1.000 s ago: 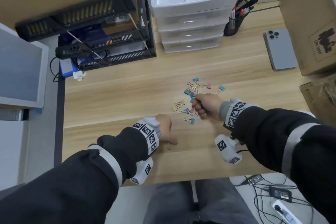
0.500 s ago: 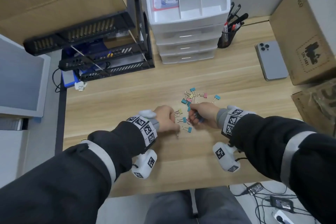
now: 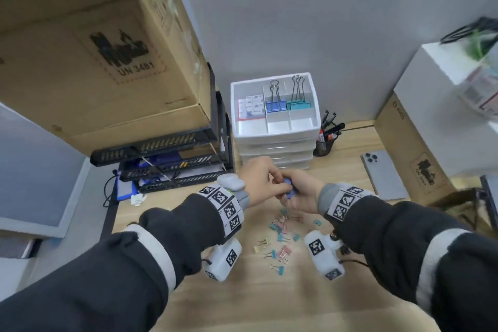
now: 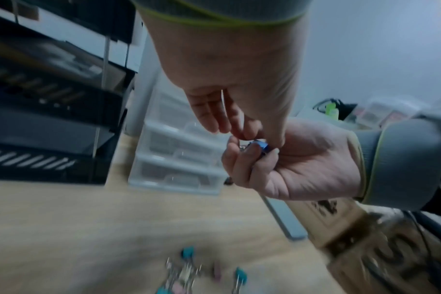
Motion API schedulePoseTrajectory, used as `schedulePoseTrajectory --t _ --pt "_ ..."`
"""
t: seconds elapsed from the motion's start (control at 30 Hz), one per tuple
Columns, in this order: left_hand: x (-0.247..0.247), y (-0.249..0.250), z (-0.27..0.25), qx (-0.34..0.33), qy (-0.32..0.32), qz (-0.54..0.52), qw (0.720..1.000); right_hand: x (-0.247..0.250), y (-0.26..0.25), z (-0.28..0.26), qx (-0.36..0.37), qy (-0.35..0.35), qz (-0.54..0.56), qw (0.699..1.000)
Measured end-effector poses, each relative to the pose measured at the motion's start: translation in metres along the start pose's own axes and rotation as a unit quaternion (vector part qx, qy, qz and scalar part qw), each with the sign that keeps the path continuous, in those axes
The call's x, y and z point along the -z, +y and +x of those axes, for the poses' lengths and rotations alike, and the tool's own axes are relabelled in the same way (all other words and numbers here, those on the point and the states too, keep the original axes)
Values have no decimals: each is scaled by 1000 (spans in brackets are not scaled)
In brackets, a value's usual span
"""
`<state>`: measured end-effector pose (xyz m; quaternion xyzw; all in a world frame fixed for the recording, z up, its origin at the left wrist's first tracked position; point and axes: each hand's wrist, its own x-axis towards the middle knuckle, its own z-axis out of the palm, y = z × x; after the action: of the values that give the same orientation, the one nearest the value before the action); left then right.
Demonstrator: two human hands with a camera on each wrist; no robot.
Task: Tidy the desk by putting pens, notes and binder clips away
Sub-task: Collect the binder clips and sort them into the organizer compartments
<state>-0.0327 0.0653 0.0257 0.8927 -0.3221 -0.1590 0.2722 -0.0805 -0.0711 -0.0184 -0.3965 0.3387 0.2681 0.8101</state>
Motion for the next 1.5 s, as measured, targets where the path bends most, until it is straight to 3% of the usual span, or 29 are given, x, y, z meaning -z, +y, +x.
schedulePoseTrajectory --t 0.17,0.33,0.57,0.6,0.63,0.67,0.73,0.83,0.87,0.9,0.97,1.0,1.1,1.27,1.37,1.5 --pt "50 -5 36 -3 95 45 994 -12 -70 -10 86 63 -47 993" --pt "78 -20 63 24 69 181 981 -29 -132 -12 147 147 -122 971" --pt "66 -30 70 46 44 201 977 -39 -151 9 190 196 -228 935" --pt "65 -32 71 48 40 200 978 -40 -151 7 162 198 -266 929" --pt "65 -34 72 51 38 200 978 -44 -148 5 157 219 -374 887" --pt "64 -35 71 53 39 201 977 -49 -147 5 174 241 -484 823" --pt "63 -38 71 53 40 203 977 -57 -152 0 165 228 -512 811" --pt "63 -38 71 48 37 205 977 -59 -154 -1 158 242 -662 692" --pt "64 -39 70 46 36 205 977 -60 -154 -5 157 251 -676 675" --pt "66 -39 70 42 36 205 977 -62 -154 -9 171 245 -659 690" --pt "67 -39 68 32 40 202 978 -66 -157 -20 195 260 -466 823" --pt "68 -40 67 27 45 201 978 -62 -160 -21 214 273 -370 862" --pt "64 -40 57 7 79 200 977 -50 -156 -22 254 305 -393 830" --pt "41 -51 39 -47 56 190 979 -36 -120 -26 339 225 -394 824" --pt "24 -63 27 -65 -2 182 981 -16 -83 -15 326 201 -436 815" --pt "-7 -79 6 -14 -101 151 983 18 -26 8 238 184 -526 795"
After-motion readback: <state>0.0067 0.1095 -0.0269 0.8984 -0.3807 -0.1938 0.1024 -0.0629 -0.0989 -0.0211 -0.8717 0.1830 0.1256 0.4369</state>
